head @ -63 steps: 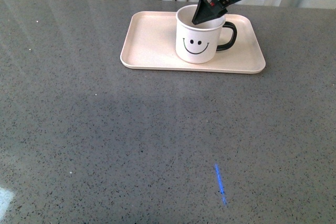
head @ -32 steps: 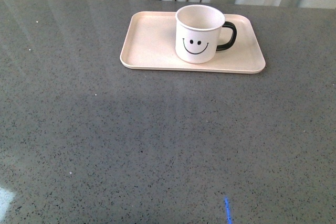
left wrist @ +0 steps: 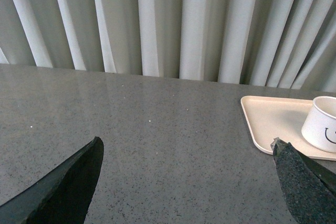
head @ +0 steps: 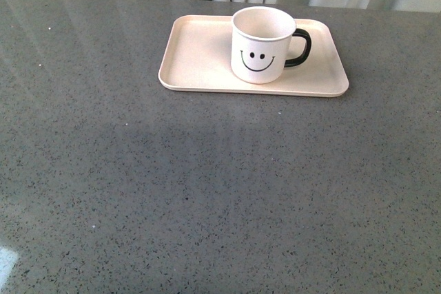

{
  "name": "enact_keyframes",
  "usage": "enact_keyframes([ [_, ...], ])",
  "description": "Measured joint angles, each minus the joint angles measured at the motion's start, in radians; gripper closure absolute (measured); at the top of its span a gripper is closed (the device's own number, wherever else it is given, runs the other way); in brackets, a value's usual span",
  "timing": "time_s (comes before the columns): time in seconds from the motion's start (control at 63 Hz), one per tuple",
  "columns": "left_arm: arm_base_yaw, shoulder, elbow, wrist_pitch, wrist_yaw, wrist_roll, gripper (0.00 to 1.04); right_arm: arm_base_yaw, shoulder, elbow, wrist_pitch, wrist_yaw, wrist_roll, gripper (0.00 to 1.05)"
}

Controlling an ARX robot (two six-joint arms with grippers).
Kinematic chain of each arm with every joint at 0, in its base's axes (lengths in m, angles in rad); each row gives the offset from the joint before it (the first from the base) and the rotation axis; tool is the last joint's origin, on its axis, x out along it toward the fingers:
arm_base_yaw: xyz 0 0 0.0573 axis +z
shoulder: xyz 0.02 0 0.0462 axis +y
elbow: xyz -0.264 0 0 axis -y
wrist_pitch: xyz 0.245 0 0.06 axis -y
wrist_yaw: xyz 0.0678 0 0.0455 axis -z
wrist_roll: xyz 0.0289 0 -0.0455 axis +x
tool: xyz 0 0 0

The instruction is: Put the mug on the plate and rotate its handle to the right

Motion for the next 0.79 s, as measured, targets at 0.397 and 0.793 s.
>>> enact_keyframes([
  [0.397, 0.000, 0.000, 0.000, 0.000, 0.000, 0.000, 0.09, -0.003, -0.261, -0.257, 0.001, -0.003, 0.000, 1.03],
  [0.793, 0.000, 0.000, 0.000, 0.000, 0.000, 0.000, 0.09, -0.003, -0.534, -0.435, -0.103, -0.002, 0.000, 1.03],
])
